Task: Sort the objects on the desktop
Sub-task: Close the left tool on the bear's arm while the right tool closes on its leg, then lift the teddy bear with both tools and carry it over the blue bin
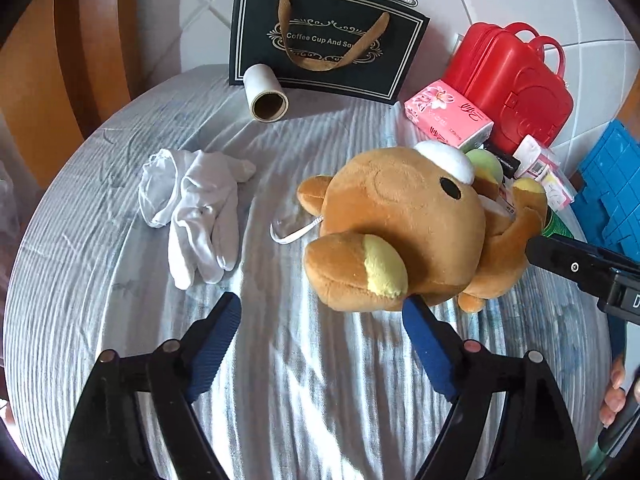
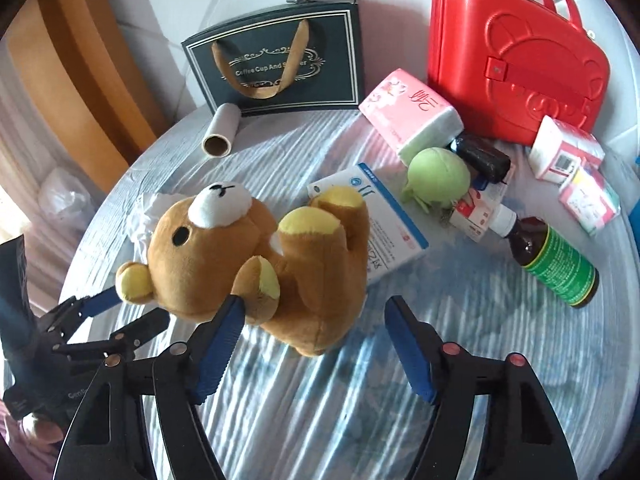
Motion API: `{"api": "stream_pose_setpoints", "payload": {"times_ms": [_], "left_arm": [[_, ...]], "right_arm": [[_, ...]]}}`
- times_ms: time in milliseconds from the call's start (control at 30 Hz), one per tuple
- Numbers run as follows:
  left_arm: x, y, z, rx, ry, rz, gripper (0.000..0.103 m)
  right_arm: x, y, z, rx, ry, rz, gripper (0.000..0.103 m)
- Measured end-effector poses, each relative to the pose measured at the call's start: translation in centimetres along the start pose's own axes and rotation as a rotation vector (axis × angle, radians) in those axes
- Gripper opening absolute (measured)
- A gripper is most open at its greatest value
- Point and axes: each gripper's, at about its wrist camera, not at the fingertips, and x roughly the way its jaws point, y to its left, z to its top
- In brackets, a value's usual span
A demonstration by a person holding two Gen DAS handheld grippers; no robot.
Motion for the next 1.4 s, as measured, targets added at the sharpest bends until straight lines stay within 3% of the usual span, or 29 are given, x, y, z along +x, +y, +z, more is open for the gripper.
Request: {"api": "stream_pose_setpoints", "payload": {"times_ms": [167, 267, 400, 467, 533, 600, 733, 800, 833, 867, 1133, 1267, 1333, 1400], "left_arm": [[-1.6, -0.6, 1.4, 0.008, -0.068, 0.013, 0.081], [-1.3, -0.8, 1.9, 0.032, -0.047, 0.022, 0.065], [-0.9, -0.8, 1.5, 0.033, -0.021, -0.003, 0.057], [-0.9, -0.9, 1.5, 0.031, -0.015, -0.021, 0.048], [-0.8, -1.3, 1.4, 0.039, -0.002, -0.042, 0.038], [-0.9, -2.1, 1.4, 0.069, -0.008, -0.014, 0.035], [-1.7, -3.1, 1.2, 0.079, -0.043, 0.042, 0.032], [-2.8, -3.6, 1.3, 0.078, -0.083, 0.048, 0.031], [-3.4, -4.0, 1.4, 0.081, -0.1, 0.039, 0.031], [-4.1, -4.6, 1.5, 0.088, -0.115, 0.035, 0.031], [-4.8, -5.9, -0.1, 0.123, -0.098, 0.088, 0.031], [-3.5, -4.8, -1.9, 0.114, -0.07, 0.128, 0.031], [-3.3, -4.6, -2.4, 0.119, -0.077, 0.136, 0.031], [-3.3, -4.6, -2.5, 0.129, -0.084, 0.143, 0.031]], "right_arm": [[-0.3, -1.0, 0.6, 0.033, -0.024, 0.018, 0.073], [-0.3, -1.1, 0.9, 0.037, -0.029, 0.023, 0.073], [0.2, -1.1, 1.5, 0.04, -0.024, 0.039, 0.071], [0.4, -1.0, 1.7, 0.036, -0.031, 0.038, 0.069], [0.7, -0.7, 2.0, 0.025, -0.024, 0.053, 0.058], [1.1, -0.3, 2.1, 0.002, -0.009, 0.051, 0.039], [0.2, 0.5, 1.8, -0.034, -0.019, 0.023, 0.032], [-0.9, 0.6, 1.5, -0.057, -0.059, -0.012, 0.024], [-1.5, 0.5, 1.4, -0.062, -0.077, -0.015, 0.018], [-2.4, 0.4, 1.4, -0.06, -0.103, -0.013, 0.004], [-5.3, -1.6, 0.7, -0.012, -0.093, 0.015, 0.007], [-4.7, -2.0, -0.3, 0.011, -0.088, 0.045, 0.03], [-4.4, -1.8, -0.7, 0.008, -0.102, 0.065, 0.034], [-4.0, -1.2, -0.8, -0.006, -0.121, 0.078, 0.047]]}}
